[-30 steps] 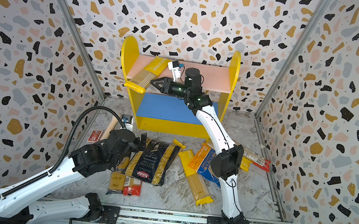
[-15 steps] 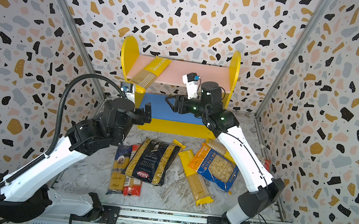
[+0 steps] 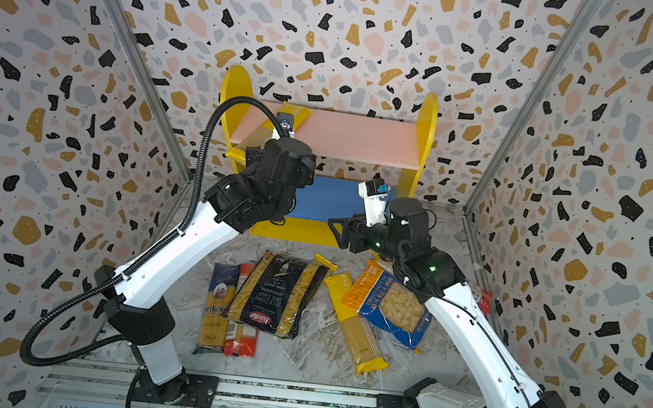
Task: Place and organize the pasta boxes and bags onto the shelf
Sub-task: 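Withdraw the right gripper from the shelf and lower it toward the pasta pile, then close the right gripper on the second yellow PASTATIME spaghetti pack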
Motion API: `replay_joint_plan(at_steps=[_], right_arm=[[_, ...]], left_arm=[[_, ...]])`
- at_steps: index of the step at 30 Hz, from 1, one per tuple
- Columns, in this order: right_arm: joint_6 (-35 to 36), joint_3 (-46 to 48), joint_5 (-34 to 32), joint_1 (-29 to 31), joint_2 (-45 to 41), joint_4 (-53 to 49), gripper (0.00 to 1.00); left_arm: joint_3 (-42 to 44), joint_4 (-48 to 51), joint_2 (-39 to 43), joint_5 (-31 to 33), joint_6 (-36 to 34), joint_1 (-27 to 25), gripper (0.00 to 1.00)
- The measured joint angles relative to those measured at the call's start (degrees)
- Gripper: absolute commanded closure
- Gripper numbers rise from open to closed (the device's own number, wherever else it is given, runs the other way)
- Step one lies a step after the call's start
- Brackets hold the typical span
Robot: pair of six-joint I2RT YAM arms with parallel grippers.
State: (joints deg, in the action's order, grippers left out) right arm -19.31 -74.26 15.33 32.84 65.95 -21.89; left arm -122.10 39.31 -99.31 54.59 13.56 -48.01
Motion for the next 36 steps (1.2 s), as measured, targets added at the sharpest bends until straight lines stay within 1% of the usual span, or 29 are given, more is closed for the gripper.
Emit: replay_joint_plan(at_steps=[4, 7, 10, 12, 15, 19, 20, 22, 26, 31, 36], right_arm=[[-0.8, 7.0, -1.2, -0.3, -3.8, -0.1, 0.19], [-1.5, 11.5, -3.0, -0.3, -5.3, -1.1, 0.19], [-2.6, 15.5, -6.2, 0.7, -6.3, -2.9, 0.19], [-3.8, 19.1, -9.4, 2.8, -7.4, -4.3, 0.19], [-6.5, 24.8, -13.7, 6.9, -9.0, -6.8, 0.18], [-10.9, 31.7, -18.3, 11.6, -10.6, -10.2, 0.15], [-12.3, 33.0, -19.5, 13.2, -10.7, -11.3, 0.08], [-15.0, 34.2, -22.4, 16.4, -10.5, -13.0, 0.06], [-20.2, 33.7, -26.1, 21.9, -8.4, -15.5, 0.05], [-25.6, 34.9, -27.7, 22.7, -5.3, -16.7, 0.04], [-29.6, 39.0, -27.2, 22.7, -4.3, -17.0, 0.03]], left_arm=[[16.4, 0.1, 11.6, -4.3, 4.2, 0.0, 0.04], [26.6, 0.2, 20.3, -6.7, 7.7, 0.0, 0.03], [36.0, 0.0, 28.2, -9.5, 11.4, 0.0, 0.02], [41.0, -0.1, 31.7, -11.3, 13.6, 0.1, 0.01], [46.5, -1.1, 33.9, -13.9, 15.7, 0.1, 0.01], [52.2, -2.4, 34.6, -16.8, 17.2, 0.1, 0.00], [53.6, -2.6, 34.9, -17.5, 17.5, 0.1, 0.00], [55.8, -3.3, 36.1, -18.6, 17.8, 0.1, 0.00], [59.7, -4.8, 40.1, -20.2, 18.9, 0.1, 0.00], [64.3, -6.5, 45.0, -21.6, 20.2, 0.1, 0.00], [68.4, -6.8, 48.2, -22.9, 21.0, 0.1, 0.00]])
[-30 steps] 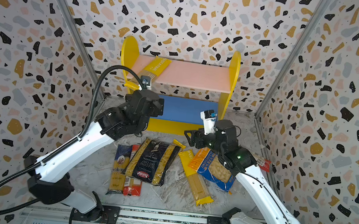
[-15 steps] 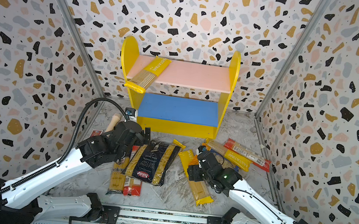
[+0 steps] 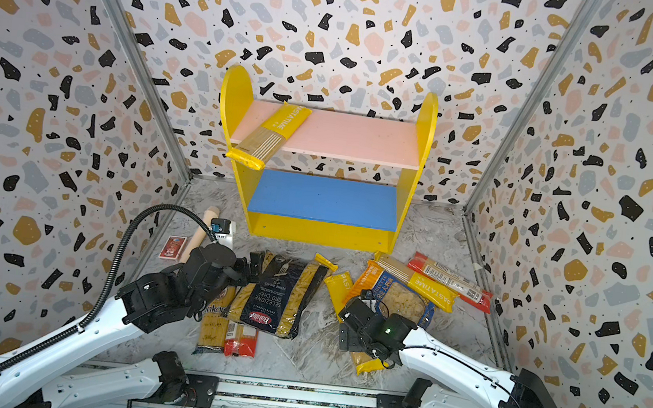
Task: Place and organize the pasta boxes and bags onto the shelf
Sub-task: 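Close the right gripper on the second yellow PASTATIME spaghetti pack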
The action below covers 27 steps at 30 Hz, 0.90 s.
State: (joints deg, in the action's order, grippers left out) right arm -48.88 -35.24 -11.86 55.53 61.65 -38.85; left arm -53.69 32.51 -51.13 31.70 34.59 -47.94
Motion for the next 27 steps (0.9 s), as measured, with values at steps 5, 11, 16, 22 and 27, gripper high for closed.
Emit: replay_joint_plan(at_steps=[5, 11, 16, 22, 27], right_arm=[[-1.5, 3.7, 2.0, 0.0, 1.9, 2.5, 0.03], [-1.6, 5.6, 3.3, -0.5, 3.0, 6.1, 0.03], [-1.5, 6.0, 2.9, -1.0, 5.9, 7.6, 0.04], [-2.0, 3.1, 1.3, 1.7, 11.8, 8.4, 0.11], [-1.7, 1.9, 1.2, 2.7, 13.6, 10.4, 0.47]], left_arm=[[2.0, -0.6, 2.1, -0.9, 0.2, 0.0, 0.00], [3.6, -1.1, 4.9, -1.3, 0.2, 0.0, 0.01], [5.4, -1.2, 6.5, -1.3, 0.2, 0.0, 0.00], [7.9, -1.2, 8.7, -1.8, 0.9, 0.0, 0.00], [9.6, -1.0, 10.4, -2.1, 1.6, 0.0, 0.00]])
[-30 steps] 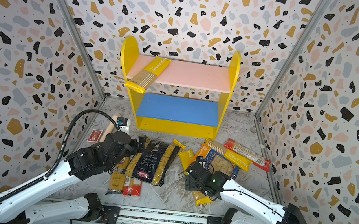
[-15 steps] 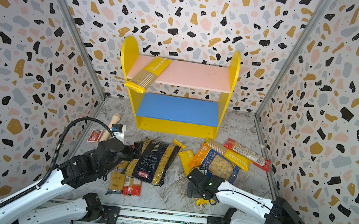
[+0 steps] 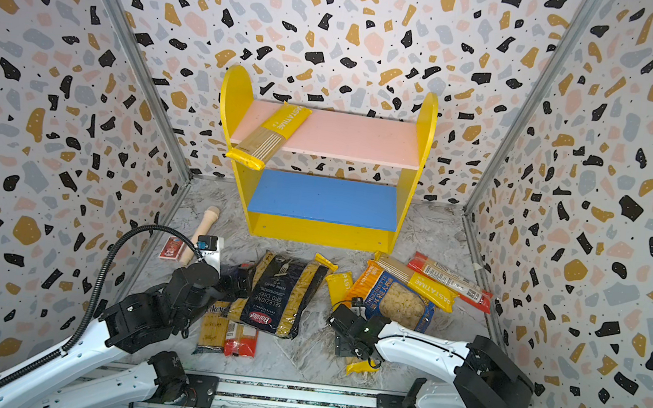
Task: Place and organize the pasta boxes and bags onto the shelf
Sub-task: 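Close the right gripper on the second yellow PASTATIME spaghetti pack, then lift the spaghetti pack upright with the right gripper toward the pink shelf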
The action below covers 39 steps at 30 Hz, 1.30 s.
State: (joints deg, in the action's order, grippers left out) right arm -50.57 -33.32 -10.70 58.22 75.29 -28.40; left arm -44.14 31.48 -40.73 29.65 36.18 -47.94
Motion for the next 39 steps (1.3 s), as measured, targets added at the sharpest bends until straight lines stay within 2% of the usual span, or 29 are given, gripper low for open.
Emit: replay_joint_plan(at_steps=[2, 5, 11, 17, 26, 33, 39], right_arm=[[0.4, 0.2, 0.1, 0.0, -0.7, 0.7, 0.58], [0.7, 0.7, 1.0, 0.1, -2.6, 1.8, 0.69], [0.8, 2.8, 6.2, -0.2, -9.0, 2.2, 0.78], [1.4, 5.1, 15.7, -3.6, -17.0, 2.1, 0.82], [2.4, 6.4, 29.0, -13.6, -26.3, 3.1, 0.85], [3.0, 3.8, 33.5, -14.8, -29.6, 4.3, 0.85], [4.6, -3.9, 34.5, -14.8, -31.2, 2.8, 0.86]], left_arm=[[0.2, 0.2, 0.4, 0.0, 0.2, 0.0, 0.00], [0.3, 0.2, 0.9, 0.0, 0.5, 0.0, 0.00], [0.3, 0.9, 1.0, 0.1, 0.8, 0.0, 0.00], [-1.0, 2.3, 1.0, 0.9, 1.1, 0.0, 0.00], [-2.9, 3.3, -0.5, 1.5, 1.2, 0.0, 0.00], [-6.4, 3.7, -3.9, 2.1, 0.9, 0.0, 0.00], [-10.4, 3.8, -7.6, 3.1, 0.3, 0.0, 0.01]])
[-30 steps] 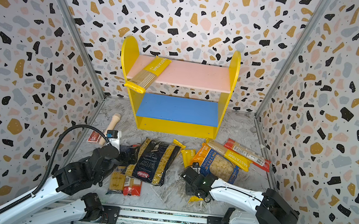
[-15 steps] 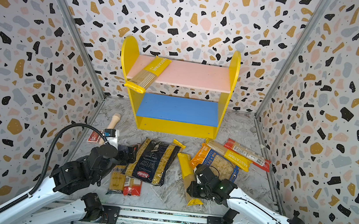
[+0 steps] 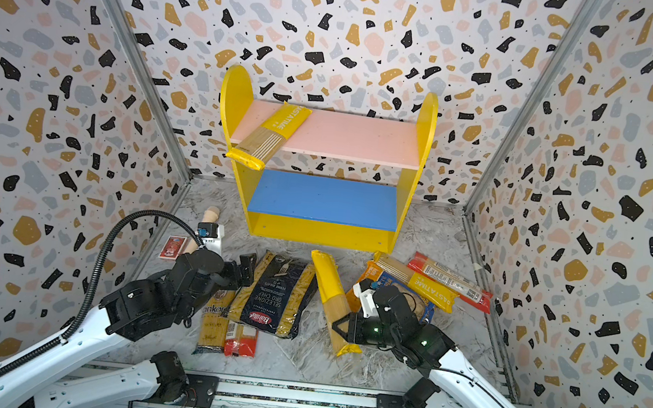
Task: Place and organize the pasta boxes and bags onto the shelf
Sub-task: 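Lift the spaghetti pack upright with the right gripper toward the pink shelf, then lower the spaghetti pack onto the pink shelf beside the first pack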
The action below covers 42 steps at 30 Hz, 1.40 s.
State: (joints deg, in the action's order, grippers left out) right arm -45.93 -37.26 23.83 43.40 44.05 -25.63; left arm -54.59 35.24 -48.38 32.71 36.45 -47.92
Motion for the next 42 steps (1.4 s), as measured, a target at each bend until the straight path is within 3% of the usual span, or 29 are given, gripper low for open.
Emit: replay_joint_plan(at_steps=[14, 23, 42], right_arm=[[5.9, -22.1, 0.6, -0.3, 6.4, -3.5, 0.86], [10.4, -41.3, 0.9, -2.7, 20.0, -3.2, 0.86], [13.5, -77.4, 0.6, -7.6, 52.1, 6.2, 0.86]], left_arm=[[-8.2, 0.0, -7.3, 0.9, -2.6, 2.0, 0.00], [-8.9, -1.1, -8.7, -2.3, -4.3, 5.9, 0.00], [-7.4, -10.0, -13.2, -11.9, -4.3, 6.4, 0.00]])
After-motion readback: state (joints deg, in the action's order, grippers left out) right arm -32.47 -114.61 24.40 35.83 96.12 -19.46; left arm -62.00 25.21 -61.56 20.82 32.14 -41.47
